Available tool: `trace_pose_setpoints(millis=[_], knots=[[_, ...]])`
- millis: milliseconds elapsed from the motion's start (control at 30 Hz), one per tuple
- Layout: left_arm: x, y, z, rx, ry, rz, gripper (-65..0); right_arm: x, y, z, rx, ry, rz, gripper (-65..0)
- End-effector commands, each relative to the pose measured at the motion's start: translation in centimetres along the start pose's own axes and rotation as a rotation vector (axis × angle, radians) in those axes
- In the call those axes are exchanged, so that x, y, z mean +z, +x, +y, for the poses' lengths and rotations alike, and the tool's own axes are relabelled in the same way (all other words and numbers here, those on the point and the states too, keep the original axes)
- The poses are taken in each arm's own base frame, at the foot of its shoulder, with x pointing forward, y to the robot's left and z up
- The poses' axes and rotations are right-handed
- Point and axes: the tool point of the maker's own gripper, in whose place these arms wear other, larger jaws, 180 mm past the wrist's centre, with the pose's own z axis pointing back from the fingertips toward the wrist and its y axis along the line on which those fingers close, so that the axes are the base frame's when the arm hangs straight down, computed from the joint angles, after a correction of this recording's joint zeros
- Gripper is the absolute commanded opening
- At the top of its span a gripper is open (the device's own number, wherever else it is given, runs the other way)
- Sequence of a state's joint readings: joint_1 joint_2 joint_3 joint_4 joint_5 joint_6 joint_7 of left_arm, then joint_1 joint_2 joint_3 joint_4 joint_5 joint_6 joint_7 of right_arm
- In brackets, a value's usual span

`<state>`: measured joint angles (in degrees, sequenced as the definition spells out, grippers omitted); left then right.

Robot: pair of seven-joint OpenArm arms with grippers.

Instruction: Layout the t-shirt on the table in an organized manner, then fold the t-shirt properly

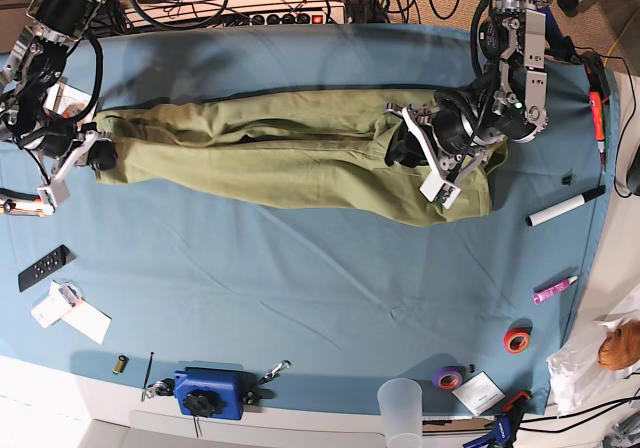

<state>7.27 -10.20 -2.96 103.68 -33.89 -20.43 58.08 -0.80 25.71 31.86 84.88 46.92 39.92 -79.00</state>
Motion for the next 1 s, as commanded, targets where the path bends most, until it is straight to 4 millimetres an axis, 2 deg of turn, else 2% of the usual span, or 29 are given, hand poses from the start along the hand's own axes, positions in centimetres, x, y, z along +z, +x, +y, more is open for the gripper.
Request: trace_pose_setpoints(millis=[0,100,133,200,267,333,433,500,567,700,833,967], knots=[[0.4,1.4,-0.3,-0.018,-0.010,-0.046,-47.6,1.0,1.6,-0.9,0.027,-0.034,-0.041,-65.0],[0.3,1.4,-0.3,-0.017,-0.010,-0.046,-47.6,1.0,0.7,-1.4,0.032,-0.060,0.008,-65.0],[0.3,1.4,-0.3,-0.017,-0.011,-0.046,-47.6,1.0,0.5,-1.4,0.032,-0.061,0.021,-62.9],[0.3,1.4,-0.3,-0.017,-0.010,-0.046,-47.6,1.0,0.5,-1.4,0.032,-0.061,0.022,-50.3],[0.4,1.4,-0.3,-0.018,-0.010,-0.045,-47.6,1.0,0.5,-1.4,0.032,-0.062,0.022,-43.1],[0.4,1.4,-0.3,-0.018,-0.010,-0.045,-47.6,1.0,0.4,-1.5,0.034,-0.070,0.028,-42.7],[0.3,1.4,-0.3,-0.017,-0.011,-0.046,-47.6,1.0,0.7,-3.2,0.047,-0.151,0.000,-42.7],[0.4,1.4,-0.3,-0.018,-0.010,-0.045,-47.6,0.5,-0.3,-4.4,0.016,-0.188,0.021,-42.7],[0.3,1.4,-0.3,-0.017,-0.011,-0.046,-47.6,-0.3,-1.9,-4.7,-0.031,-0.167,0.056,-42.7],[0.3,1.4,-0.3,-0.017,-0.010,-0.046,-47.6,-1.6,-4.0,-4.4,-0.109,-0.096,0.081,-42.7],[0.3,1.4,-0.3,-0.017,-0.011,-0.046,-47.6,-1.8,-5.6,-4.3,-0.132,-0.083,0.149,-42.7],[0.3,1.4,-0.3,-0.017,-0.011,-0.047,-47.6,-1.8,-6.0,-2.8,-0.160,-0.007,0.179,-42.7]])
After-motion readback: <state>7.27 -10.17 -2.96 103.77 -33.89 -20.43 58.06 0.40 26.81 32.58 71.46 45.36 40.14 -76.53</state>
